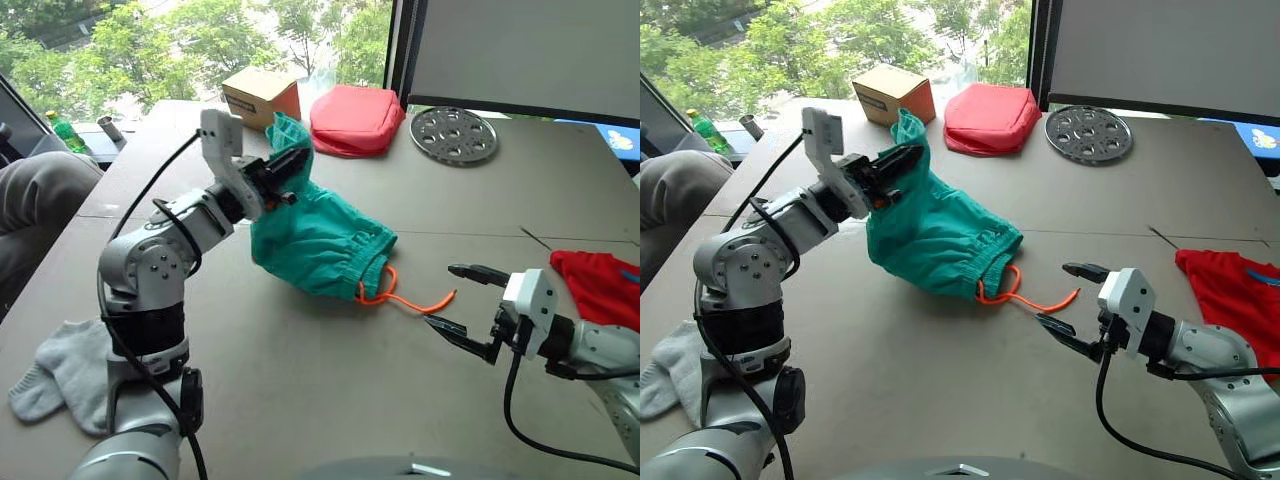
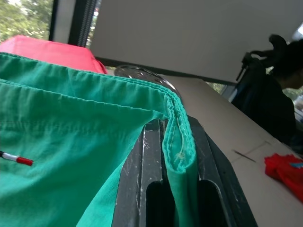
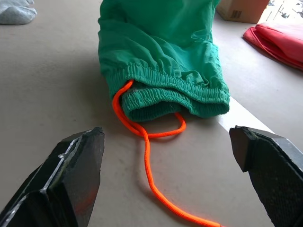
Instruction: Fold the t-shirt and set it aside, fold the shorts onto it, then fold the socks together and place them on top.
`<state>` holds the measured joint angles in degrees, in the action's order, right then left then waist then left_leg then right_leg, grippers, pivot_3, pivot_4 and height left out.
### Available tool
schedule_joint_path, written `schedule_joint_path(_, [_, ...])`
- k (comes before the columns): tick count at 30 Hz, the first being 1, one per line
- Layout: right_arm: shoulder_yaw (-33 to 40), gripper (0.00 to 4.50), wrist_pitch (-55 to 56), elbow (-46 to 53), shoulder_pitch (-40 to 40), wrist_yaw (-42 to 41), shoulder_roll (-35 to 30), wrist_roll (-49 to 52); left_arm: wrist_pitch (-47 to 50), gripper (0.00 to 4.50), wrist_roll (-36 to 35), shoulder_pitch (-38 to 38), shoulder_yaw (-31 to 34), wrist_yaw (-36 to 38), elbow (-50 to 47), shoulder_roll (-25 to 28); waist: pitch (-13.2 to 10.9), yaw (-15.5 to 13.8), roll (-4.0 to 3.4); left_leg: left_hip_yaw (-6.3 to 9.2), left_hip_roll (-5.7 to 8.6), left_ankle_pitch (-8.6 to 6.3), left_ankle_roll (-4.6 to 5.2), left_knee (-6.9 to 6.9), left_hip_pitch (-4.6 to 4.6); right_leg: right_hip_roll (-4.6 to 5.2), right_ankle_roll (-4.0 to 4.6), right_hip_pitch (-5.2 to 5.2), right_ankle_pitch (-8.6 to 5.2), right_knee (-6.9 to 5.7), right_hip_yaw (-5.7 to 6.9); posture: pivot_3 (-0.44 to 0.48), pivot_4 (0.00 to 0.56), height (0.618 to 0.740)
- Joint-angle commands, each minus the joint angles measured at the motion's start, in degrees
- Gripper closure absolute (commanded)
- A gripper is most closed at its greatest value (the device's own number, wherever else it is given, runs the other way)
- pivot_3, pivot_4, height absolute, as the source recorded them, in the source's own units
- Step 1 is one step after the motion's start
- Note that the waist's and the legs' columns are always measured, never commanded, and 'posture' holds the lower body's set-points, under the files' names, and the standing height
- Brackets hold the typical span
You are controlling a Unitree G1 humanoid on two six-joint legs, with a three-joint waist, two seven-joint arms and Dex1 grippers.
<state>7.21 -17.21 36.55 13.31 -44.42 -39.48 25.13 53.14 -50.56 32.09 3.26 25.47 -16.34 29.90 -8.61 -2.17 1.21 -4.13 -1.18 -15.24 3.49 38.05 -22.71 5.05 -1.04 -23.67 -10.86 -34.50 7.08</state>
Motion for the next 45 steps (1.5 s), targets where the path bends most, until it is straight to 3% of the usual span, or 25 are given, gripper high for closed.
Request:
schedule_joint_path(1, [3.0,0.0,0.8,3.5,2.2,0.8,0.0,0.3,0.2,4.47,4.7,-2.0,-9.0,6.5,-4.8,3.3,0.0,0.0,-0.04,0.0,-0.04,0.02,-0.05,-0.03,0.04,-0.05,0.01,0.0,-0.01,0.0,-0.01,0.0,0.15,0.739])
schedule_joint_path(6, [3.7,0.0,0.2,6.7,5.6,2.2,0.4,0.3,-4.4,4.47,15.2,-6.3,-17.1,11.0,0.4,7.6,-0.1,-0.1,-0.16,0.02,-0.1,0.05,-0.06,-0.28,0.2,-0.11,0.04,-0.03,-0.03,0.0,-0.01,0.0,0.15,0.739])
schedule_joint_path(9, [3.3,0.0,-0.5,7.9,6.4,3.2,0.7,0.5,-8.2,4.47,19.0,-8.8,-18.3,14.1,2.4,8.6,0.0,0.0,-0.19,0.02,-0.11,0.05,-0.07,-0.28,0.2,-0.04,0.03,-0.11,-0.03,0.01,0.0,0.0,0.15,0.739])
schedule_joint_path(13, [1.5,0.0,-1.4,7.8,5.2,4.0,1.3,0.5,-8.2,4.47,14.9,-10.6,-15.3,16.9,1.0,4.3,0.0,-0.3,-0.2,0.04,-0.1,0.03,-0.04,-0.29,0.02,0.02,0.03,-0.21,-0.03,0.11,0.01,0.0,0.15,0.739])
schedule_joint_path(16, [0.1,0.0,-2.9,7.1,3.1,4.3,1.7,1.4,-8.8,4.47,15.9,-12.2,-15.4,17.8,-0.3,3.9,0.0,-0.2,-0.19,0.06,-0.09,0.0,0.02,-0.29,-0.03,0.04,0.02,-0.21,-0.03,0.19,0.01,0.0,0.15,0.739])
schedule_joint_path(17, [-0.4,0.0,-3.8,6.7,2.0,4.2,1.9,2.2,-7.2,4.47,12.7,-12.7,-11.9,17.1,-1.5,3.2,0.0,-0.2,-0.21,0.06,-0.09,-0.02,0.04,-0.3,-0.03,0.03,0.02,-0.21,-0.03,0.19,0.02,0.0,0.15,0.739])
schedule_joint_path(18, [-0.6,0.0,-5.1,6.3,1.0,4.1,1.9,3.5,-5.2,3.65,8.9,-12.9,-8.2,16.5,-2.5,2.8,0.0,0.0,-0.21,0.06,-0.09,-0.02,0.05,-0.31,-0.03,0.02,0.02,-0.21,-0.03,0.19,0.03,0.0,0.15,0.739])
schedule_joint_path(20, [-0.4,0.0,-7.1,6.0,0.0,4.1,2.0,5.5,-2.4,3.03,4.0,-13.3,-3.8,16.5,-4.3,2.8,-0.1,0.0,-0.18,0.06,-0.11,-0.02,0.05,-0.32,-0.05,-0.01,0.02,-0.2,-0.02,0.19,0.03,0.0,0.15,0.739])
schedule_joint_path(24, [-0.6,0.0,-11.2,4.7,-3.6,4.2,1.9,9.2,6.9,1.05,-16.9,-9.8,9.9,13.0,-3.4,4.7,-0.1,0.0,-0.2,0.1,-0.12,-0.01,0.05,-0.32,0.0,-0.04,0.02,-0.19,-0.03,0.17,0.08,0.0,0.15,0.739])
schedule_joint_path(26, [-1.3,0.0,-11.8,4.4,-5.0,4.7,2.0,8.8,8.7,0.14,-20.5,-7.4,12.5,9.7,-0.9,4.6,-0.1,-0.2,-0.19,0.11,-0.1,0.0,0.04,-0.27,-0.02,-0.03,0.02,-0.18,-0.02,0.17,0.1,0.0,0.15,0.739])
schedule_joint_path(29, [-3.2,0.0,-12.7,3.7,-8.3,5.5,3.2,9.0,3.5,0.14,-8.2,-5.2,7.9,7.9,4.1,5.1,0.0,-0.2,-0.2,0.13,0.01,0.0,0.06,-0.22,0.09,-0.02,0.01,0.0,-0.02,0.17,0.11,0.0,0.15,0.739])
schedule_joint_path(33, [-6.4,0.0,-13.1,3.1,-12.6,6.8,4.4,7.1,-7.5,0.14,9.1,-5.1,-5.5,11.1,12.0,3.3,0.0,-0.2,-0.18,0.05,0.06,0.01,0.09,-0.21,0.1,-0.12,0.0,0.05,-0.02,0.13,0.05,0.0,0.15,0.739])
schedule_joint_path(38, [-8.8,0.0,-14.1,3.0,-15.6,7.5,5.1,6.4,-18.2,0.14,23.1,-6.4,-15.3,14.9,21.8,1.5,0.0,-0.1,-0.12,0.07,0.03,0.2,0.17,-0.22,0.01,-0.08,0.03,-0.03,-0.01,0.12,0.03,0.0,0.15,0.739])
schedule_joint_path(40, [-10.2,0.0,-14.6,2.8,-16.9,8.1,5.4,5.7,-22.2,0.14,26.9,-7.6,-17.1,16.7,23.3,1.9,0.1,-0.1,-0.23,0.06,0.0,0.19,0.19,-0.26,0.04,-0.07,0.04,-0.04,-0.02,0.13,0.03,0.0,0.15,0.739])
schedule_joint_path(42, [-12.1,0.0,-16.2,2.0,-18.9,10.0,6.5,4.5,-25.4,0.14,26.3,-9.2,-15.1,19.1,21.0,1.8,0.2,0.1,-0.29,0.05,-0.01,0.04,0.28,-0.27,0.07,-0.02,0.04,-0.04,-0.02,0.13,0.03,0.0,0.15,0.739])
schedule_joint_path(45, [-14.6,0.0,-21.1,-1.6,-22.9,13.5,9.7,4.0,-23.7,0.14,17.0,-12.1,-5.8,21.0,11.4,1.3,0.1,0.7,-0.27,0.02,-0.14,-0.04,0.11,-0.26,0.09,0.03,0.04,-0.13,-0.01,0.12,0.08,0.0,0.15,0.739])
